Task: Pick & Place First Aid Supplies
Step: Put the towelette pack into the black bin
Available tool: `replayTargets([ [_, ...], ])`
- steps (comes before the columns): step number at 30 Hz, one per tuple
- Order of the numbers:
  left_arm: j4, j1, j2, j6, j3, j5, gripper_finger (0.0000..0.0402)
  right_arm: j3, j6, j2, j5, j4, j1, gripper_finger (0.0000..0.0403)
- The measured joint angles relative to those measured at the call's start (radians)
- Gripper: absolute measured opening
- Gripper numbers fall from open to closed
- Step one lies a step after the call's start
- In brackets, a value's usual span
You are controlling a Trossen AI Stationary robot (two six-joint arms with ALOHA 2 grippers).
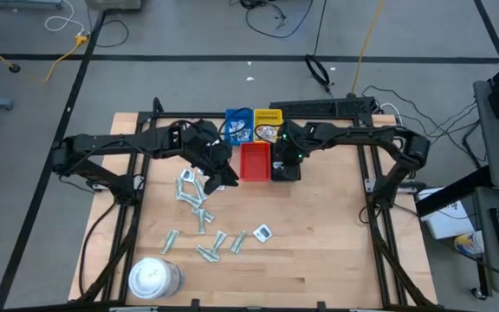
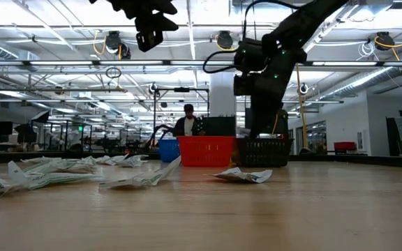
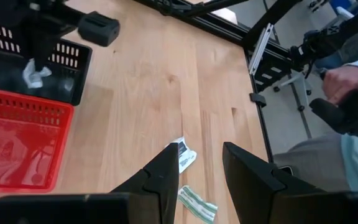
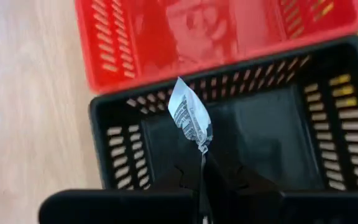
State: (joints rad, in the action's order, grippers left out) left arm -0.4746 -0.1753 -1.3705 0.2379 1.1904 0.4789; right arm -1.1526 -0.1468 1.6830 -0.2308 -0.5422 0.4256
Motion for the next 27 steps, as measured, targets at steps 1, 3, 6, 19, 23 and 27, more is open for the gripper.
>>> replayTargets([
  [1, -0.002, 0.0, 0.0, 0.0, 0.0, 0.0, 0.0127, 0.0, -0.005, 0.001, 0.002, -0.001, 0.0, 0.0],
  [3, -0.004, 0.0, 0.0, 0.0, 0.0, 0.0, 0.0127, 0.0, -0.018, -0.002, 0.03, -0.012, 0.0, 0.0007],
  [6, -0.014, 0.0, 0.0, 0.0, 0.0, 0.0, 0.0127, 0.0, -0.024, -0.002, 0.075, -0.011, -0.002, 0.0034],
  [19, -0.161, -0.006, 0.0, -0.112, 0.0, -0.1, 0.0127, 0.0, 0.033, -0.049, 0.155, 0.039, 0.014, 0.0212],
  [23, -0.245, -0.024, -0.005, -0.23, 0.0, -0.193, 0.0127, 0.0, 0.092, -0.101, 0.227, 0.072, 0.029, 0.0223],
  [27, -0.296, -0.05, -0.006, -0.344, 0.0, -0.257, 0.0127, 0.0, 0.135, -0.152, 0.234, 0.092, 0.046, 0.0222],
])
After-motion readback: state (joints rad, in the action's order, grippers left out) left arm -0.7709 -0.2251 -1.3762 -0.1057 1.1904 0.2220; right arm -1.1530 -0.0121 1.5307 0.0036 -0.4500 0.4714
